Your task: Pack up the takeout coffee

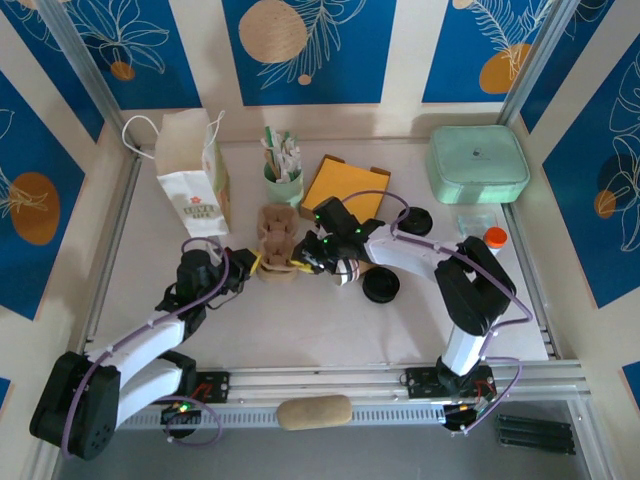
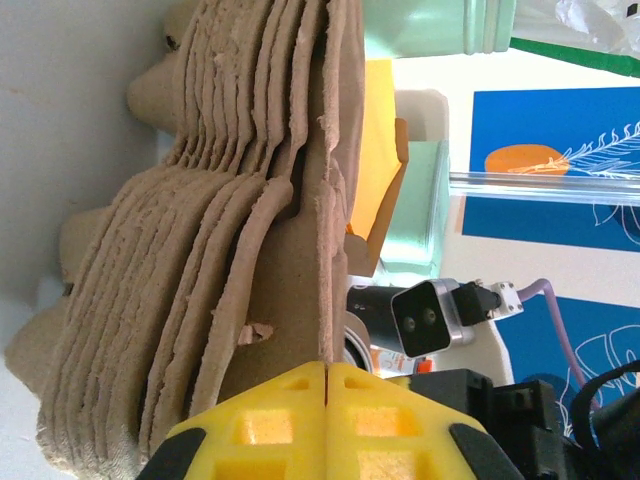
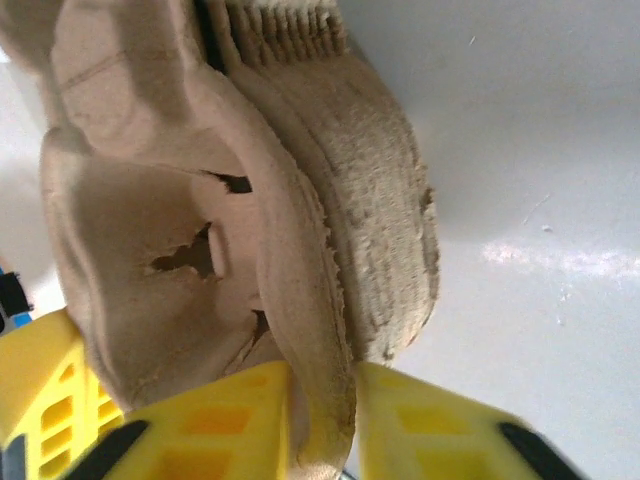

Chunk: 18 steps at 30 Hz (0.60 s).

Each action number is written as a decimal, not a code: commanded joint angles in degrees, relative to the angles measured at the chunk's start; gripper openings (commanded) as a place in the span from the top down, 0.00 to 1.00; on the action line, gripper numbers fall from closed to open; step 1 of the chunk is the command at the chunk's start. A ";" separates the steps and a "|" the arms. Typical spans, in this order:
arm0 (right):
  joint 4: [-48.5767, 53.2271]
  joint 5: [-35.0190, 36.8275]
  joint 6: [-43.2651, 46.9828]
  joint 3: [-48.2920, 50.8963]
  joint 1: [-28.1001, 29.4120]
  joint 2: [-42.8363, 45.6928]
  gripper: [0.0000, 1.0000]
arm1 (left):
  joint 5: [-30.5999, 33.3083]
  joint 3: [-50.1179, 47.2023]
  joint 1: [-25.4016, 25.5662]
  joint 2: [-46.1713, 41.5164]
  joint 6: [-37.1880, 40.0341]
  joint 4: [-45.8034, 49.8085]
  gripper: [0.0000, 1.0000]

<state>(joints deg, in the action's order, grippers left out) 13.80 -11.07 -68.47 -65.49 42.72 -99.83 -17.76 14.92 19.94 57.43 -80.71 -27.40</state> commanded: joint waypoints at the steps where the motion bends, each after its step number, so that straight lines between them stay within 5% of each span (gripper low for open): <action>1: -2.35 -1.87 -0.29 -1.28 -0.37 -0.12 0.89 | -1.41 0.11 -0.42 -0.43 0.45 -1.01 1.00; 3: -2.55 -2.33 0.32 -1.44 -0.90 0.69 0.99 | -1.34 -0.02 -0.43 -0.46 0.52 -0.91 1.00; 6: -2.84 -2.94 1.20 -1.43 -1.87 2.84 1.00 | -1.23 0.02 -0.41 -0.30 0.87 -0.51 1.00; 13: -5.41 -5.23 0.76 0.34 -4.39 7.34 1.00 | -1.19 0.02 -0.39 0.81 2.04 -1.14 0.50; 18: -6.35 -6.31 0.03 1.35 -5.40 8.32 1.00 | -0.84 0.02 -0.45 0.73 3.41 -0.05 0.36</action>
<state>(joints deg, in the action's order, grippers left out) 10.28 -15.03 -67.99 -65.43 37.65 -93.65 -17.98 14.92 19.66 58.15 -78.98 -27.53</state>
